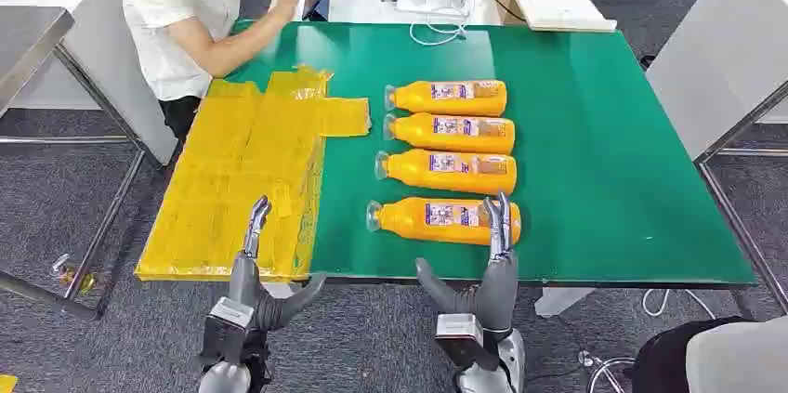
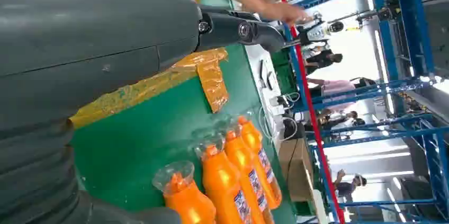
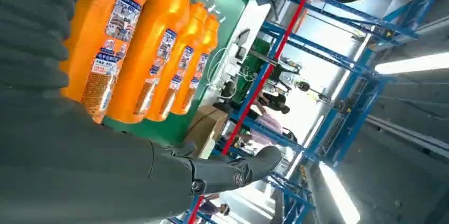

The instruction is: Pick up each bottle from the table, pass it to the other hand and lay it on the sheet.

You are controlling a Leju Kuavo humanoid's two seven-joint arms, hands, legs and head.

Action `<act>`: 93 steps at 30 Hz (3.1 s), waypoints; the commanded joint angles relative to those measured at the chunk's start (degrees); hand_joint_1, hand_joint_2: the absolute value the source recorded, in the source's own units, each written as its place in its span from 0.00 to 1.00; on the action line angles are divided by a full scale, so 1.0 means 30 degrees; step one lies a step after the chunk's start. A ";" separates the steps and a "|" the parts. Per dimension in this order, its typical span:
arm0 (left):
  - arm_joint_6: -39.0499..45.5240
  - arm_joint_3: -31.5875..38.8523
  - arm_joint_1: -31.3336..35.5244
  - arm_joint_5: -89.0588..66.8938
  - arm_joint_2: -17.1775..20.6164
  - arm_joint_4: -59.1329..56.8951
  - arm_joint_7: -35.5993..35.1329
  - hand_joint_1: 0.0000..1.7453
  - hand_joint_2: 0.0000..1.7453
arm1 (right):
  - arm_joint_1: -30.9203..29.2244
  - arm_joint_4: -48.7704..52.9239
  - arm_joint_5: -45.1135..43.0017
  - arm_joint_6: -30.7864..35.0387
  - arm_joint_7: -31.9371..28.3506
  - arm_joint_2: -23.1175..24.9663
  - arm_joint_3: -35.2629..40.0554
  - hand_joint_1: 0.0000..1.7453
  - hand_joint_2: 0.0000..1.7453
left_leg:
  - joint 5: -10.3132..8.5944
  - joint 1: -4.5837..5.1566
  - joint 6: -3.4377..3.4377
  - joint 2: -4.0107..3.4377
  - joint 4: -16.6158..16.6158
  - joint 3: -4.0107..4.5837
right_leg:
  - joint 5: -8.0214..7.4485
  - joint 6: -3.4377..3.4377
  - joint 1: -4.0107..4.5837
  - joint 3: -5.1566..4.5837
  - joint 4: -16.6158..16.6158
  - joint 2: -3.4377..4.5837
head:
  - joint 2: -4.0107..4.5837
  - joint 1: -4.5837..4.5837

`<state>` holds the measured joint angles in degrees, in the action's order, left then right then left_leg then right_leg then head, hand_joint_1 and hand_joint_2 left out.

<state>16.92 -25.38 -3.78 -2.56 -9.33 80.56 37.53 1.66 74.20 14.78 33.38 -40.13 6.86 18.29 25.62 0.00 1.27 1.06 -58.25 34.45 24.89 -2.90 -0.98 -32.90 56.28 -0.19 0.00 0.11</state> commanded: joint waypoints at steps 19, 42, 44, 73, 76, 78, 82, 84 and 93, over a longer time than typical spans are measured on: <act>-0.0707 -0.0624 0.1394 -0.0085 0.0018 -0.2459 0.0060 0.00 1.00 | -0.5893 -1.0619 0.9967 -0.1049 0.6938 -0.3871 -0.3104 0.00 1.00 | -0.0006 0.0001 -0.0016 -0.0038 0.0033 -0.0107 | -0.0026 0.0030 0.0011 0.0115 -0.0061 0.0020 | 0.0000 0.0000; -0.1013 -0.0276 0.1246 -0.0730 -0.0108 -0.2076 -0.0484 0.00 1.00 | -0.8577 -1.3642 1.4591 -0.4175 1.2067 -0.4285 -0.0956 0.00 1.00 | -0.0003 0.0002 -0.0006 -0.0028 -0.0005 -0.0052 | -0.0030 0.0000 0.0011 0.0060 -0.0014 0.0034 | 0.0000 0.0000; -0.1056 -0.0164 0.1295 -0.0840 -0.0148 -0.2013 -0.0525 0.00 1.00 | -0.9154 -1.4167 1.5156 -0.4761 1.2709 -0.4191 -0.0579 0.00 1.00 | 0.0003 0.0005 -0.0011 -0.0044 -0.0004 -0.0068 | -0.0027 0.0008 0.0010 0.0073 -0.0015 0.0048 | 0.0000 0.0000; -0.1501 -0.0391 0.1531 -0.1212 0.0024 -0.1712 -0.0364 0.00 1.00 | -0.9454 -1.6761 1.4235 -0.7961 1.2034 -0.3040 0.0498 0.98 1.00 | -0.0013 -0.0016 -0.0006 -0.0003 0.0014 -0.0158 | -0.0026 -0.0008 0.0028 0.0167 -0.0048 -0.0001 | 0.0000 -0.0007; -0.1467 -0.0352 0.1515 -0.1228 0.0043 -0.1669 -0.0347 0.00 1.00 | -0.9163 -1.6814 1.4001 -0.7840 1.1931 -0.3062 0.0343 0.98 1.00 | -0.0014 -0.0019 -0.0008 0.0005 0.0017 -0.0190 | -0.0027 -0.0007 0.0030 0.0196 -0.0054 -0.0008 | 0.0000 0.0000; -0.1446 -0.0315 0.1484 -0.1223 0.0039 -0.1613 -0.0336 0.00 1.00 | -0.9097 -1.6849 1.3844 -0.7876 1.1880 -0.3045 0.0231 0.98 1.00 | -0.0013 -0.0022 -0.0015 0.0005 0.0022 -0.0226 | -0.0028 0.0000 0.0034 0.0225 -0.0059 -0.0012 | 0.0000 -0.0007; -0.1521 0.0148 0.1319 -0.0385 -0.0184 -0.1405 -0.0536 0.00 1.00 | -0.8360 -1.6342 1.1061 -0.8332 0.9362 -0.2818 -0.1792 1.00 1.00 | -0.0008 -0.0023 -0.0012 -0.0010 0.0014 -0.0289 | -0.0027 -0.0003 0.0034 0.0273 -0.0060 -0.0001 | 0.0000 0.0000; -0.1982 0.0870 0.1020 0.1551 -0.0703 -0.1119 -0.1186 0.00 1.00 | -0.7558 -1.5329 0.9396 -0.7926 0.7141 -0.2702 -0.2826 1.00 1.00 | -0.0011 -0.0024 -0.0012 0.0021 0.0029 -0.0310 | -0.0028 0.0005 0.0036 0.0308 -0.0073 -0.0034 | 0.0000 0.0000; -0.5296 0.0267 0.0878 1.2446 -0.0376 -0.1811 -0.6808 0.00 1.00 | -0.5562 -0.8265 0.4127 -0.8123 0.4173 -0.2190 -0.2560 1.00 1.00 | 0.0007 -0.0010 -0.0016 -0.0064 0.0004 -0.0303 | -0.0025 0.0011 0.0022 0.0270 -0.0021 0.0044 | 0.0000 -0.0007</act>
<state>5.78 -23.78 -2.08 22.14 -12.30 78.75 21.98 -20.68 36.58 32.75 9.16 -25.20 -1.55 11.06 25.65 0.01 1.33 0.88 -58.29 33.59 24.81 -3.02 -0.97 -32.11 56.25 -0.01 0.00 0.09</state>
